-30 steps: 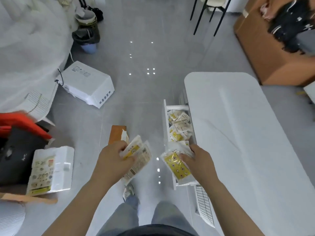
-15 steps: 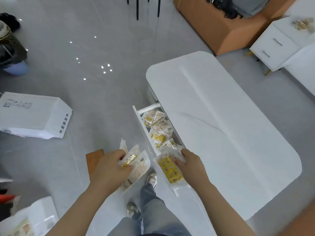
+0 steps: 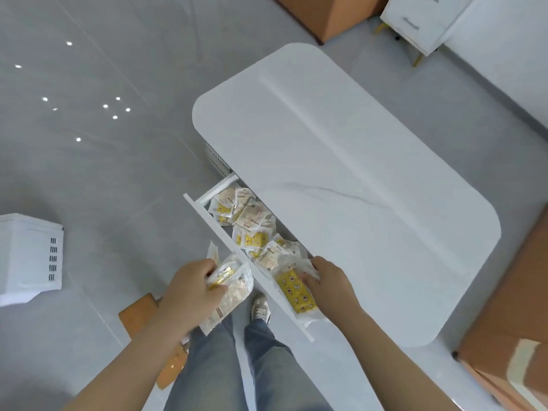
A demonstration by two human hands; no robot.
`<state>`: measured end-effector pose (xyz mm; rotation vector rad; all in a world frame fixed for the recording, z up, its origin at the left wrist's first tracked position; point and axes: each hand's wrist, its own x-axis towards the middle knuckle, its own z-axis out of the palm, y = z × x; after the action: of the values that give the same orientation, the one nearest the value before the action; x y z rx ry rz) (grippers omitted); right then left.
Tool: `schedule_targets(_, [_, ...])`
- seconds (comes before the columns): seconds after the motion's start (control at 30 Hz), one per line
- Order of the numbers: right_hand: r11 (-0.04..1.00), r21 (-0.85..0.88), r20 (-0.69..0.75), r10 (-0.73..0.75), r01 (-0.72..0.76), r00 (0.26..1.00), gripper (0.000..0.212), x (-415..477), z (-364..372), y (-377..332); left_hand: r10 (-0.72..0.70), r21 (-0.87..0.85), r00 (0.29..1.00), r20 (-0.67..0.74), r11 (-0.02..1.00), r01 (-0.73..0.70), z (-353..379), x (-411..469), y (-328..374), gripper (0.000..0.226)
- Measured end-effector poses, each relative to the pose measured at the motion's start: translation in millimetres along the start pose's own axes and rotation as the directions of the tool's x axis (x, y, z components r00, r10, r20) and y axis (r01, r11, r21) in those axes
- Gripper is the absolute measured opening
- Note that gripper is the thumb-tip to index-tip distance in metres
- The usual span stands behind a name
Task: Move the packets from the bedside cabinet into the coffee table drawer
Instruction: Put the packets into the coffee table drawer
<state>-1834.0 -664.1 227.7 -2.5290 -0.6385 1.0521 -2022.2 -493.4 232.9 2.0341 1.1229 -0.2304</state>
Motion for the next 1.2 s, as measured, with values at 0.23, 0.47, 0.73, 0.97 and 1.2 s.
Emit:
schedule_targets(0.23, [0.987, 0.065, -0.005, 0.145, -0.144, 0.989, 0.015, 41, 27, 4, 0.078, 0.076, 0.990, 0.119, 0.993, -0.088, 18, 85, -17, 0.018])
schedule_targets(0.47, [0.966, 0.057, -0.041, 0.254, -0.252, 0.966, 0.018, 101, 61, 25, 0.069, 0.061, 0.990, 0.123, 0.995, -0.077, 57, 165, -39, 0.017])
schedule_targets(0.73, [0.938, 0.076, -0.054, 0.341, -0.337, 0.938, 0.019, 168, 111, 58, 0.150, 0.096, 0.974, 0.169, 0.981, -0.167, 111, 247, -56, 0.020])
schedule_targets(0.97, [0.913, 0.084, 0.001, 0.400, -0.399, 0.917, 0.012, 205, 151, 83, 0.149, 0.160, 0.984, 0.099, 0.973, -0.164, 157, 284, -67, 0.015])
schedule_targets(1.2, [0.921, 0.051, 0.032, 0.385, -0.386, 0.922, 0.012, 222, 176, 99, 0.151, 0.225, 0.972, 0.178, 0.956, -0.189, 195, 304, -76, 0.018])
